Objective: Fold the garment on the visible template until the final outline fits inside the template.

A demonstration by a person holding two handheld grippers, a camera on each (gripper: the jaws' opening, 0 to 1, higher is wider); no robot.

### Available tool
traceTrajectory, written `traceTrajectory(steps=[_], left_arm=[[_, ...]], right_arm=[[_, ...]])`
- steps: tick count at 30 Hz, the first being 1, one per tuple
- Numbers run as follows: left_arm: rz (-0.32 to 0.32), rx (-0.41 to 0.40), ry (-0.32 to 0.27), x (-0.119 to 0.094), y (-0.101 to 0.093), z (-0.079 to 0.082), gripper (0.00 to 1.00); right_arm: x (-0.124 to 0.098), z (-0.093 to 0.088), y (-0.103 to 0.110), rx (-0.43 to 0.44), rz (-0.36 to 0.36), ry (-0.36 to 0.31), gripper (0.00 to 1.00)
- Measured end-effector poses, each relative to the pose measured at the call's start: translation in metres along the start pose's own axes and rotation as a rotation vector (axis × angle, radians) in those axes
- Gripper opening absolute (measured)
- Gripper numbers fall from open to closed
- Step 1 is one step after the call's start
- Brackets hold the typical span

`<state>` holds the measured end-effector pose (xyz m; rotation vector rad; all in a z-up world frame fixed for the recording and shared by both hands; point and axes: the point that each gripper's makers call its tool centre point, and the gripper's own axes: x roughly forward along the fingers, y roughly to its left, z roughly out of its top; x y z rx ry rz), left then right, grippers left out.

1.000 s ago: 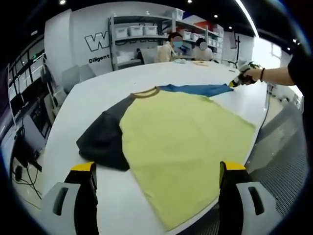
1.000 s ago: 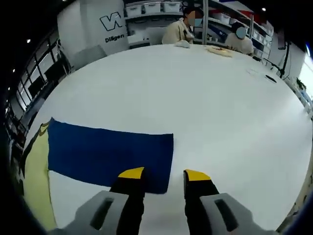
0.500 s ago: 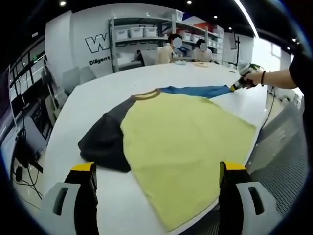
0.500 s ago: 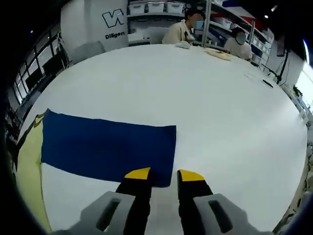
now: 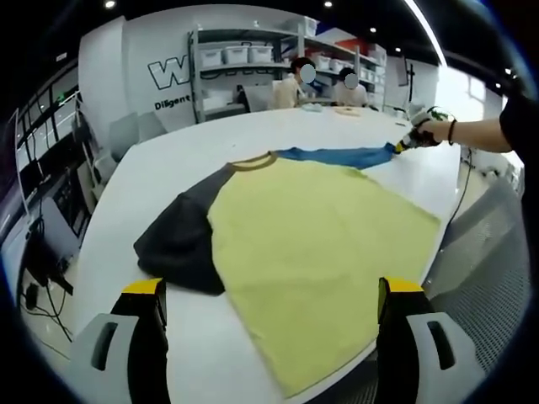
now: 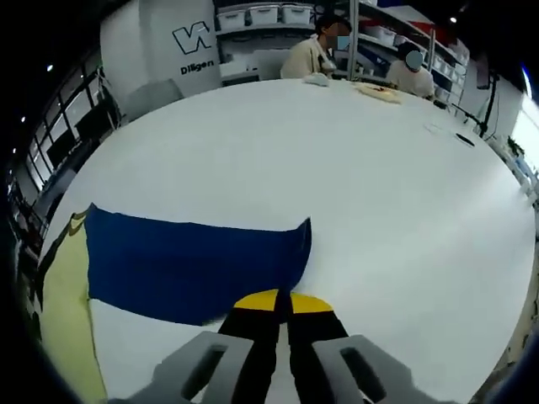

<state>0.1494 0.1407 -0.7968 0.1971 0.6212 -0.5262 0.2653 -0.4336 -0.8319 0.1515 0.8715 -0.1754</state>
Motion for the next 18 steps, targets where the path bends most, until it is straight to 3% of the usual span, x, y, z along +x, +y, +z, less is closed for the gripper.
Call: traceTrajectory(steps=[7,18], left_arm=[[-0.008,-0.006,-0.001,0.000,-0.002,0.001,0.99],[-0.021,-0.015,-0.024,-0.004,-0.007,0.007,0.99]], right_arm=[[0.002,0.037,0.012,0.008,0.075,-0.025,0.00],[-0.017,0.073,0.082,-0.092,0.210,-0.071,0.00]])
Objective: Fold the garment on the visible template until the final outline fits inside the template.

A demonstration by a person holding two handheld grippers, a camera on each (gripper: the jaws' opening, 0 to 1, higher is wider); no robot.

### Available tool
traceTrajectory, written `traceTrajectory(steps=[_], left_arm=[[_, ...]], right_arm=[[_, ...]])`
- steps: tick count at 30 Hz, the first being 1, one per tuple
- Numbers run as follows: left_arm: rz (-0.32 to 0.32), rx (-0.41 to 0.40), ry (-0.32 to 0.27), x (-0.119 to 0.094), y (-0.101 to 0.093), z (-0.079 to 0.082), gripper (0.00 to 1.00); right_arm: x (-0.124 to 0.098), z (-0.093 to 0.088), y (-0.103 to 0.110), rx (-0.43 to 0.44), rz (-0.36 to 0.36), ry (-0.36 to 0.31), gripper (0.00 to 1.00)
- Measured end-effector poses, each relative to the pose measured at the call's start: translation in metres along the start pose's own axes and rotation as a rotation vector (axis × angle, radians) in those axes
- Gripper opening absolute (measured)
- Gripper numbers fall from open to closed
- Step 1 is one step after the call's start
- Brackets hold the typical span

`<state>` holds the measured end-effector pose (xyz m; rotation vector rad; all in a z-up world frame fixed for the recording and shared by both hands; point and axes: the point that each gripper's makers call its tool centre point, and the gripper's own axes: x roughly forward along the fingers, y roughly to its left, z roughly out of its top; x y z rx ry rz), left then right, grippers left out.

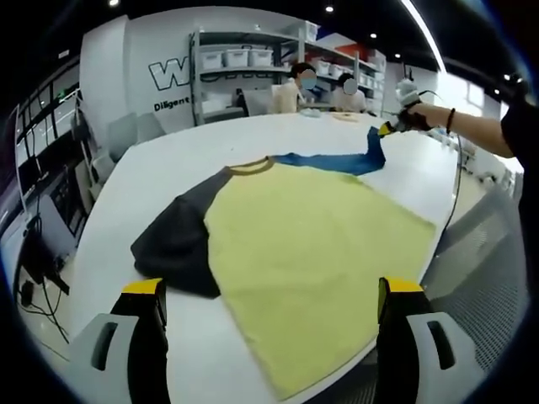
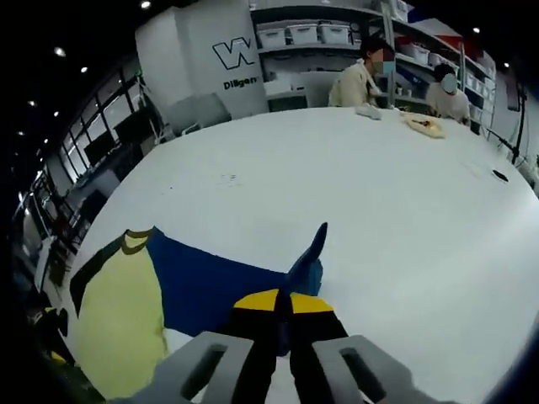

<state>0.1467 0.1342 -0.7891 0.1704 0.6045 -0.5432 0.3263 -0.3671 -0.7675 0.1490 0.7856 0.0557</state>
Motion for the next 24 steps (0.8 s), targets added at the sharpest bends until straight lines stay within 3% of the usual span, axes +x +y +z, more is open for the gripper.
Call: traceTrajectory(steps=[10,16,21,24], left_arm=[[-0.030,0.046,-0.010,0.000,-0.011,0.004,0.99],[-0.039,0.036,-0.017,0.000,-0.010,0.005,0.99],[-0.037,0.047,-0.015,0.000,-0.009,0.004,0.99],[-0.035,0.039,-0.029,-0.001,-0.008,0.007,0.99]], right_arm=[[0.003,0.019,0.087,-0.088,0.153,-0.011,0.00],[0.000,0.028,0.146,-0.146,0.243,-0.028,0.00],[-0.002,0.034,0.183,-0.167,0.295,-0.042,0.00],[-0.002,0.035,0.218,-0.193,0.349,-0.044,0.00]])
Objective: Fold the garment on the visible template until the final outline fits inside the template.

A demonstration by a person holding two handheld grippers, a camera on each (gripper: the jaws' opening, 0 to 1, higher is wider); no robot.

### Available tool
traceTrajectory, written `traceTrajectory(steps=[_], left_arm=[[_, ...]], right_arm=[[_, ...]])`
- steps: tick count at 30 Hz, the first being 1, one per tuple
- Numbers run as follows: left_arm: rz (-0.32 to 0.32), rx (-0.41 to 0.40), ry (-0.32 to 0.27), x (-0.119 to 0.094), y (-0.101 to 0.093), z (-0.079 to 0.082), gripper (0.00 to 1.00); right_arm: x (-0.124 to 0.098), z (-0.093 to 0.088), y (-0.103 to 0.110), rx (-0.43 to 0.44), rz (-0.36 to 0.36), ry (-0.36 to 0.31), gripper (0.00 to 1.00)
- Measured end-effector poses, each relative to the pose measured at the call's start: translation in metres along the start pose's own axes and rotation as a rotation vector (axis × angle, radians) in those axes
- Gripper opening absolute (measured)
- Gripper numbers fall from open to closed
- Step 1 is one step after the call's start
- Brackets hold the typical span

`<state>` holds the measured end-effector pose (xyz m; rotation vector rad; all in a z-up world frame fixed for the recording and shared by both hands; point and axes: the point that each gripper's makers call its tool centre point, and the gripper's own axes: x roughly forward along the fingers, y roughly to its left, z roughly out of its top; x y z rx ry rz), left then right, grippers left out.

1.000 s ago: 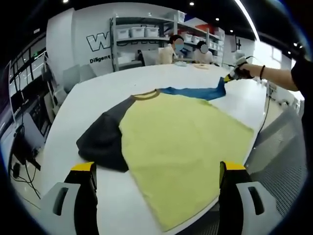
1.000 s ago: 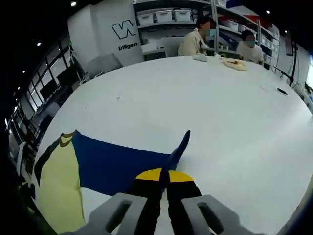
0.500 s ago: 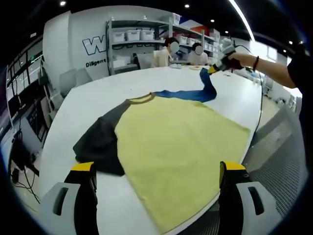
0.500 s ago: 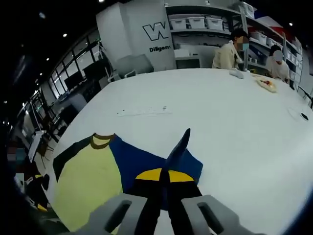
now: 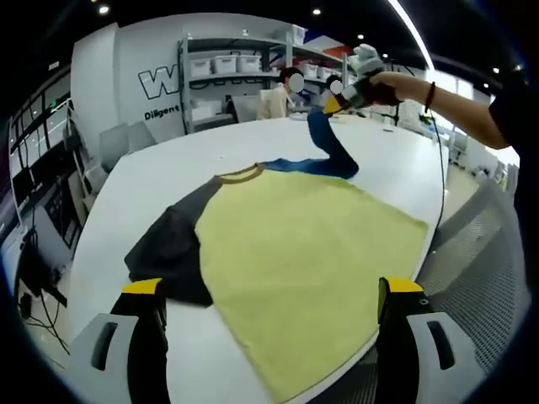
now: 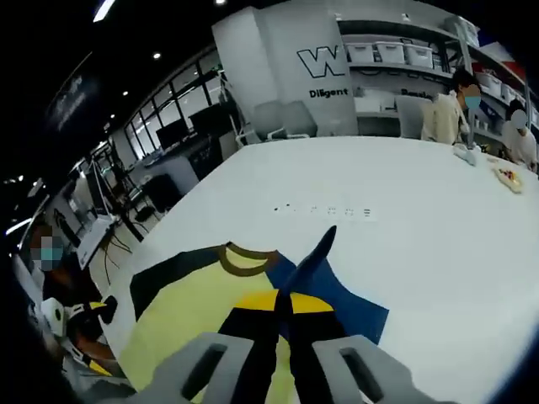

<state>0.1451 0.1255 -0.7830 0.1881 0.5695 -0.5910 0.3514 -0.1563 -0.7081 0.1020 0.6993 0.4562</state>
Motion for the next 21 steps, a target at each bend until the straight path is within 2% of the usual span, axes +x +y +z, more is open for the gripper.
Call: traceTrajectory(steps=[5,14,17,21], left_arm=[[0.005,-0.003,-0.003,0.000,0.001,0.000,0.99],[0.008,-0.011,-0.009,-0.001,0.002,0.001,0.99],[0.011,-0.011,-0.011,-0.001,0.003,0.001,0.99],[0.012,-0.014,-0.014,-0.001,0.003,0.001,0.99]], right_arm=[[0.021,0.003,0.043,-0.037,0.071,0.012,0.00],[0.059,-0.002,0.116,-0.113,0.149,0.040,0.00],[0.068,-0.005,0.133,-0.154,0.158,0.048,0.00],[0.078,-0.010,0.151,-0.163,0.173,0.059,0.00]])
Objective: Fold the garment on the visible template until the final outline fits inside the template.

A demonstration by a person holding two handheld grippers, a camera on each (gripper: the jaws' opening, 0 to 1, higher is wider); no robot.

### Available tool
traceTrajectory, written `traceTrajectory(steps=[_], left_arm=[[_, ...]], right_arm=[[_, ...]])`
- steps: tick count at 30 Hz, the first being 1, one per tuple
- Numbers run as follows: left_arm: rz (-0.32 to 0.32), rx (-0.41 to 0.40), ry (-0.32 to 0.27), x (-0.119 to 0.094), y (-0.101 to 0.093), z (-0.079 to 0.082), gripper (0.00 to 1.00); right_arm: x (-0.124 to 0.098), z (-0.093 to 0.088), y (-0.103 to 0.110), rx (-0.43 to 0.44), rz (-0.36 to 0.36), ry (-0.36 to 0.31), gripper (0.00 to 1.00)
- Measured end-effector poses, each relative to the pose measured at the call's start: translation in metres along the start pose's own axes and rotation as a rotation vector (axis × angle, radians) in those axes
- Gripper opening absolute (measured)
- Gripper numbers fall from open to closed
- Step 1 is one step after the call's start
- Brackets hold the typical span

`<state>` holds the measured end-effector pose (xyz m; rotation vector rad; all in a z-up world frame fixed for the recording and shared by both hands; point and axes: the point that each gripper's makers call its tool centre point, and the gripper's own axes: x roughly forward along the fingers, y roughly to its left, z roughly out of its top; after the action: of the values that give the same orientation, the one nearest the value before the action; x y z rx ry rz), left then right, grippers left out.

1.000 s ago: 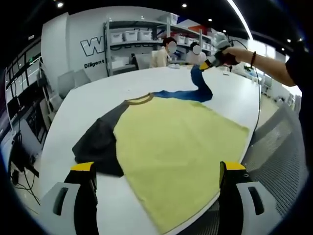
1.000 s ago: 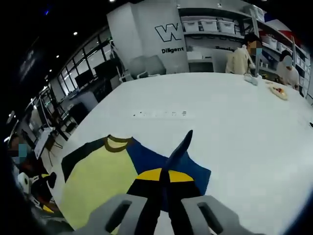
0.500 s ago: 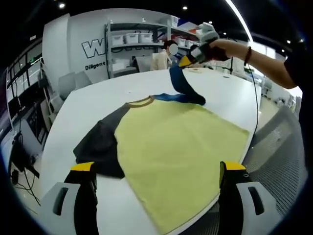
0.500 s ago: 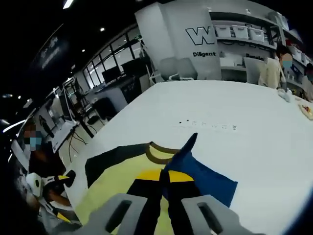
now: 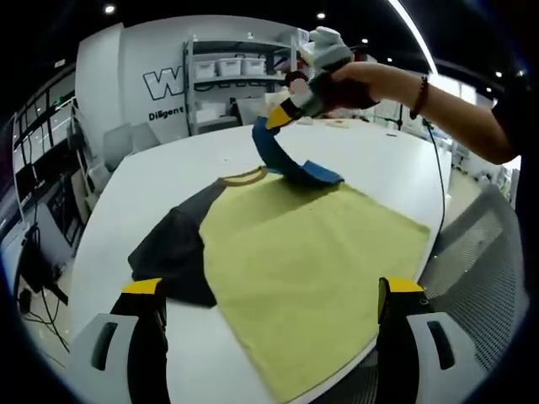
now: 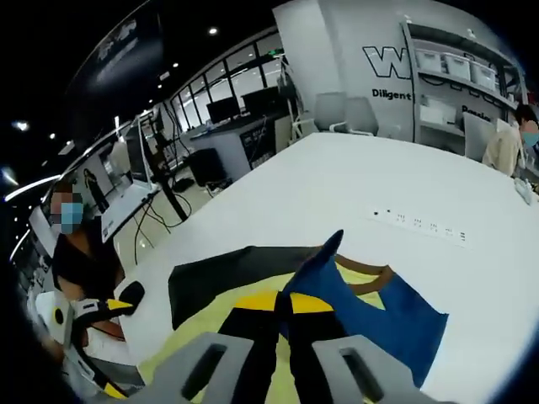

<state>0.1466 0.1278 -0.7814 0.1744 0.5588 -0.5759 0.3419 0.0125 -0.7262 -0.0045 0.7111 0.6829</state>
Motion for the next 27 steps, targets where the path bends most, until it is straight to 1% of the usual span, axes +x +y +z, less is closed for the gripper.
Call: traceTrajectory(steps=[3,5,8,10,11,14,15,17,24,25,27], left_arm=[[0.004,-0.003,0.001,0.000,0.001,0.000,0.99],[0.005,-0.005,0.000,0.000,0.001,0.000,0.99],[0.007,-0.007,-0.001,0.000,0.002,0.000,0.99],[0.008,-0.007,0.001,0.000,0.002,0.000,0.99],[0.008,-0.007,0.002,0.000,0.002,-0.001,0.99],[0.011,-0.007,0.003,0.000,0.003,-0.001,0.99],[0.011,-0.008,0.004,0.000,0.003,-0.001,0.99],[0.015,-0.009,0.003,-0.001,0.004,-0.001,0.99],[0.022,-0.011,0.002,-0.001,0.006,-0.001,0.99],[0.023,-0.012,0.002,-0.001,0.006,-0.001,0.99],[0.025,-0.014,0.001,-0.001,0.006,-0.001,0.99]], right_arm=[[0.014,-0.005,0.015,-0.027,0.008,0.019,0.00],[0.023,-0.014,0.022,-0.048,0.011,0.047,0.00],[0.035,-0.027,0.029,-0.099,0.004,0.089,0.00],[0.041,-0.034,0.032,-0.098,-0.002,0.100,0.00],[0.047,-0.041,0.036,-0.117,0.001,0.120,0.00],[0.055,-0.055,0.042,-0.149,0.001,0.159,0.00],[0.056,-0.057,0.044,-0.145,-0.001,0.166,0.00],[0.063,-0.065,0.051,-0.177,0.006,0.179,0.00],[0.078,-0.077,0.055,-0.191,-0.013,0.208,0.00],[0.080,-0.081,0.057,-0.181,-0.007,0.224,0.00],[0.084,-0.085,0.060,-0.177,0.003,0.229,0.00]])
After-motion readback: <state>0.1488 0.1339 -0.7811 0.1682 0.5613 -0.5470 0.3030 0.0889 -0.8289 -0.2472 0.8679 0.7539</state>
